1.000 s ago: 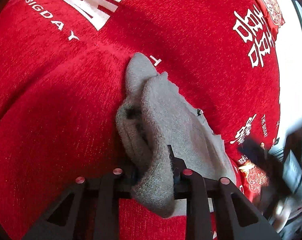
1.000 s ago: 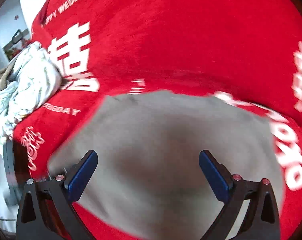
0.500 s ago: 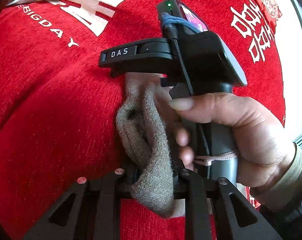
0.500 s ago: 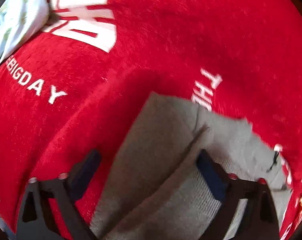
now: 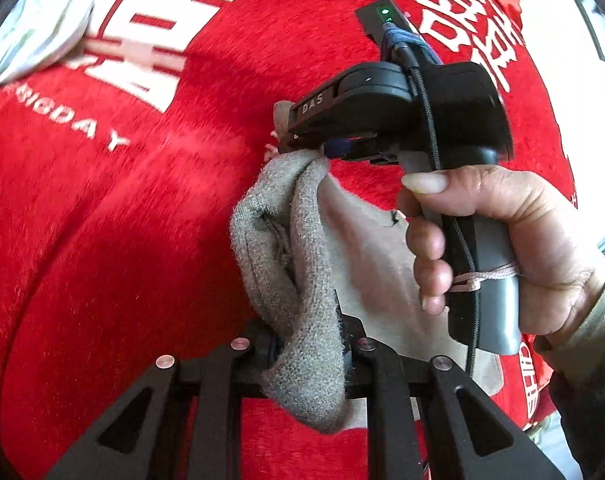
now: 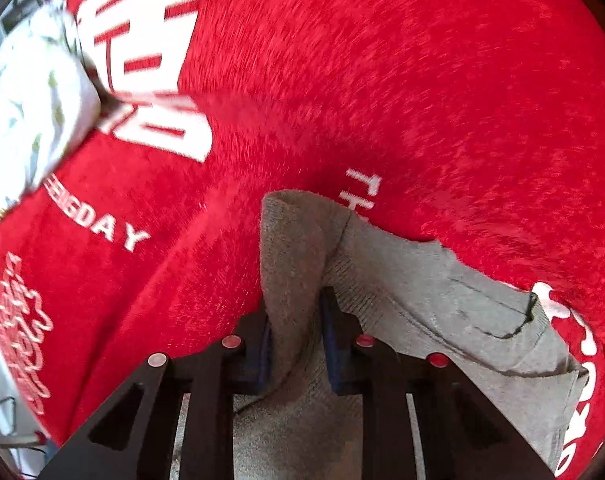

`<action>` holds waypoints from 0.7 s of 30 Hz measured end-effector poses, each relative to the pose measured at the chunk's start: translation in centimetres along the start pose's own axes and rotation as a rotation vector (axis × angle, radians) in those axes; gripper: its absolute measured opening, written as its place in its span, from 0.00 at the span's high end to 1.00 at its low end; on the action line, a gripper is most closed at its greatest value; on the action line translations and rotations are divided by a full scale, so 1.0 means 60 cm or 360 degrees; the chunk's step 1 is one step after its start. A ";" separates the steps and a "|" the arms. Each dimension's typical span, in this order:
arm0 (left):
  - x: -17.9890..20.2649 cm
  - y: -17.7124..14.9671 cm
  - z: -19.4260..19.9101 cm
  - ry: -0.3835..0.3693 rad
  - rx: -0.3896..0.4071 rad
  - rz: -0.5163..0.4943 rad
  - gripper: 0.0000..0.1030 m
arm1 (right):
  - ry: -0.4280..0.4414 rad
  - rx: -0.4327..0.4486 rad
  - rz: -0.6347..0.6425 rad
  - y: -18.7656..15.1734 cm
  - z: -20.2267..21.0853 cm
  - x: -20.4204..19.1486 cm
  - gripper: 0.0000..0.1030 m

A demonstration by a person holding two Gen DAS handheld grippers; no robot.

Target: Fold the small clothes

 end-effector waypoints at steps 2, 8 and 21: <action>0.015 0.003 0.003 0.0005 0.0003 -0.0031 0.81 | 0.0037 0.0021 -0.0030 0.006 0.024 0.015 0.77; 0.060 0.007 0.011 0.0035 0.0002 -0.0115 0.81 | 0.0114 0.0063 -0.0111 0.016 0.075 0.054 0.77; 0.128 0.010 0.017 0.0097 -0.0003 -0.0233 0.81 | 0.0261 0.0151 -0.0254 0.010 0.139 0.102 0.78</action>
Point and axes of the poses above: each gripper's, at about its wrist camera, not at the fingertips, and z roughly against the way its jaws point, x to its right, y to its top, the point moved 5 cm from there along -z, roughly the way its jaws point, and after that the axes turned 2 degrees about -z, right-handed, at the moved point
